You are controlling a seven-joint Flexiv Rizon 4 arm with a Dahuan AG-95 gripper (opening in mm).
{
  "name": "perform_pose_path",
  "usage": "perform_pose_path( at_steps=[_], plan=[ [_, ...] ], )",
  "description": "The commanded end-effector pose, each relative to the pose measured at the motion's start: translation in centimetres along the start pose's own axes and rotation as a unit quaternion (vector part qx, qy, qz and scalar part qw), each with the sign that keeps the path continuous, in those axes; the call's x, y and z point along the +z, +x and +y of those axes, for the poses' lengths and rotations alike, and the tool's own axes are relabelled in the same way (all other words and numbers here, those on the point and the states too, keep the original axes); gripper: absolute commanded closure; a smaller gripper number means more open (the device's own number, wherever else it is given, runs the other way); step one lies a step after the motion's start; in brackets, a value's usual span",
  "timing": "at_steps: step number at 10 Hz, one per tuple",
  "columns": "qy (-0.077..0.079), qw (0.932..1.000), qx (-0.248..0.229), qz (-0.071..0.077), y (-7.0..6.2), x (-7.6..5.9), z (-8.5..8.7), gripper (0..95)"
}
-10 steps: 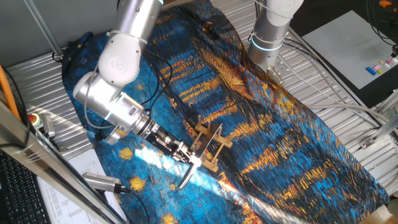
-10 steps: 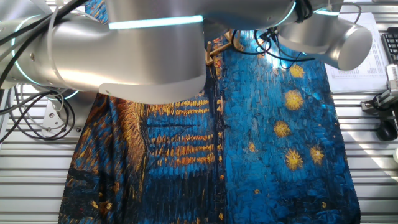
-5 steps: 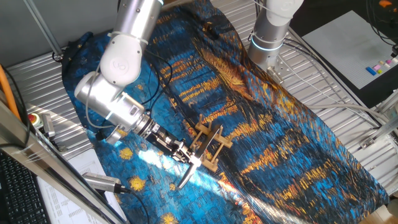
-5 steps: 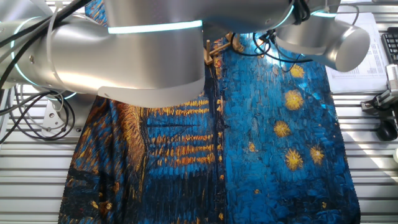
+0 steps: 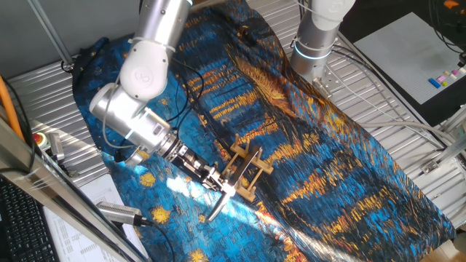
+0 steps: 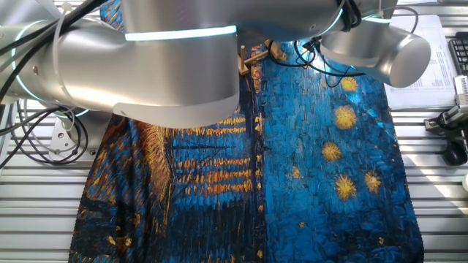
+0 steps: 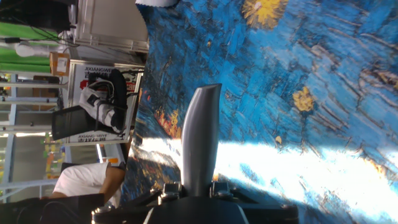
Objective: Put the knife on the knife rack
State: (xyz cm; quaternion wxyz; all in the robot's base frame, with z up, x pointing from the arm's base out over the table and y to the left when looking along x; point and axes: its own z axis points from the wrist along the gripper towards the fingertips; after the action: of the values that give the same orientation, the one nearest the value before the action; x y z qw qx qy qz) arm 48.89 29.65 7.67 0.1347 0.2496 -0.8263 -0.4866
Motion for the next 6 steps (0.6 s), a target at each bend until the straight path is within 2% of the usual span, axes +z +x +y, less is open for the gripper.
perform_pose_path(
  at_steps=[1, 6],
  plan=[
    [-0.003, 1.0000, 0.002, 0.001, -0.11, -0.15, 0.18, 95.0],
    [-0.003, 1.0000, 0.006, -0.001, -0.61, -0.27, -0.04, 95.0]
  ],
)
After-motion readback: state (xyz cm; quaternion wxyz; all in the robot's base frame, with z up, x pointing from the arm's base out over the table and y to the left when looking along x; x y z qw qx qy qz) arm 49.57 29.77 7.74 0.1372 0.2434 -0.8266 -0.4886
